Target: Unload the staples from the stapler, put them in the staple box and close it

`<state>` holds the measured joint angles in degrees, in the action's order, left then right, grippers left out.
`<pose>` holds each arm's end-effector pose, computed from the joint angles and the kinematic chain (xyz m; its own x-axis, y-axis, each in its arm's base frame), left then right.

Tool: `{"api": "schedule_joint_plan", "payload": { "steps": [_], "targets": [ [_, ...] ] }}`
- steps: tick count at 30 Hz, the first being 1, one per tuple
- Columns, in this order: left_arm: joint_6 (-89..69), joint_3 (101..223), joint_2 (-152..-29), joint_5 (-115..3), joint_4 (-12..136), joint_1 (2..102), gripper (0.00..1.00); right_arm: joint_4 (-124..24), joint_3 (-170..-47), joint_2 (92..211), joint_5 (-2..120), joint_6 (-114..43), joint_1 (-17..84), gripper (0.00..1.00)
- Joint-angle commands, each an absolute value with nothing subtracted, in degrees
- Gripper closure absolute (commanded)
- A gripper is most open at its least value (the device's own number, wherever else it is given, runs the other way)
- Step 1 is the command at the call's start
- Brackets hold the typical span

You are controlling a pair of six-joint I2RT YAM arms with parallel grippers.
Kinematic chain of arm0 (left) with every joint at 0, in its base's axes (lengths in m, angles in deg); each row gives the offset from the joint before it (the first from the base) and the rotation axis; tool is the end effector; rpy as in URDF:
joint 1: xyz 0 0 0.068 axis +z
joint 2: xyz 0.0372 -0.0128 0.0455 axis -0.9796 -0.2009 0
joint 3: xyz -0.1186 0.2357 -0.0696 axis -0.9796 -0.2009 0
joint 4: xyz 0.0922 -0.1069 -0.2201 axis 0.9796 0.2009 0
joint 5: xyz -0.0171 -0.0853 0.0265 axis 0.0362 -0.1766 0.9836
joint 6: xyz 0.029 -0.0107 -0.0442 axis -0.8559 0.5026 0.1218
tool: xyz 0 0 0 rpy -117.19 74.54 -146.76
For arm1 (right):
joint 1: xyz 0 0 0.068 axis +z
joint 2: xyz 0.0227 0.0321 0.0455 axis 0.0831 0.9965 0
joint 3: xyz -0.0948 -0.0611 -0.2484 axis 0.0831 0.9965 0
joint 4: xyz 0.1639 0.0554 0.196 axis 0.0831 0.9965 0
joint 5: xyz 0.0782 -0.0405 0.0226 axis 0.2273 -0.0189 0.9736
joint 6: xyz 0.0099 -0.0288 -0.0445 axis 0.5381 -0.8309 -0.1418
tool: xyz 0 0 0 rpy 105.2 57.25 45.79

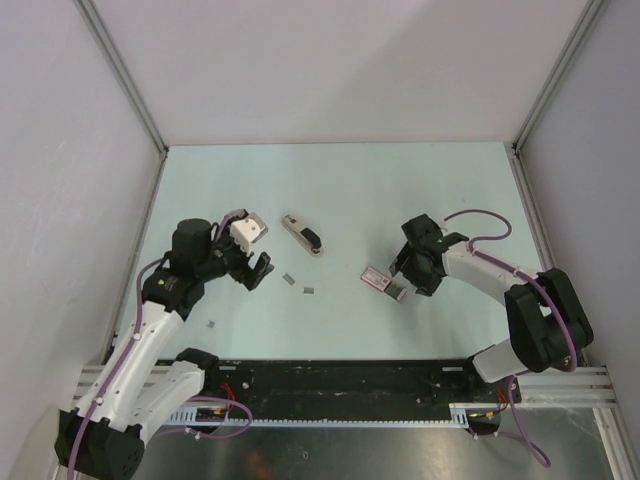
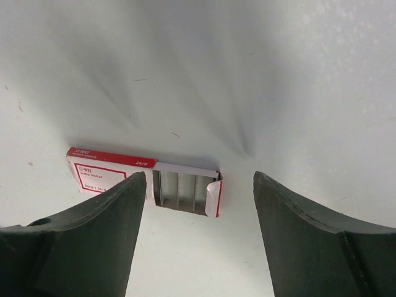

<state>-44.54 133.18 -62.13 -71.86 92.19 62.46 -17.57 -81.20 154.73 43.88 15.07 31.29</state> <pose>0.1675 -0.0631 0.2955 -0.2327 0.4371 -0.8688 0.7380 0.6612 0.1350 0.2407 0.1148 0.1776 -0.7883 0.5386 -0.2975 0.4876 0.8417 0.2319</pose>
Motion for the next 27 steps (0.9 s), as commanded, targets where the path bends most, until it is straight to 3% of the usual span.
{"api": "schedule_joint_plan", "payload": {
  "steps": [1, 27],
  "targets": [
    [-45.5, 133.2, -61.9, -72.7, 92.3, 62.8, 0.11, -15.8, -83.1, 155.5, 43.4, 14.5, 31.2, 0.25],
    [-46.5, 132.0, -61.7, -73.6, 92.3, 62.9, 0.11, -11.6, -90.3, 165.1, 38.7, 19.5, 35.2, 0.24]
  ]
}}
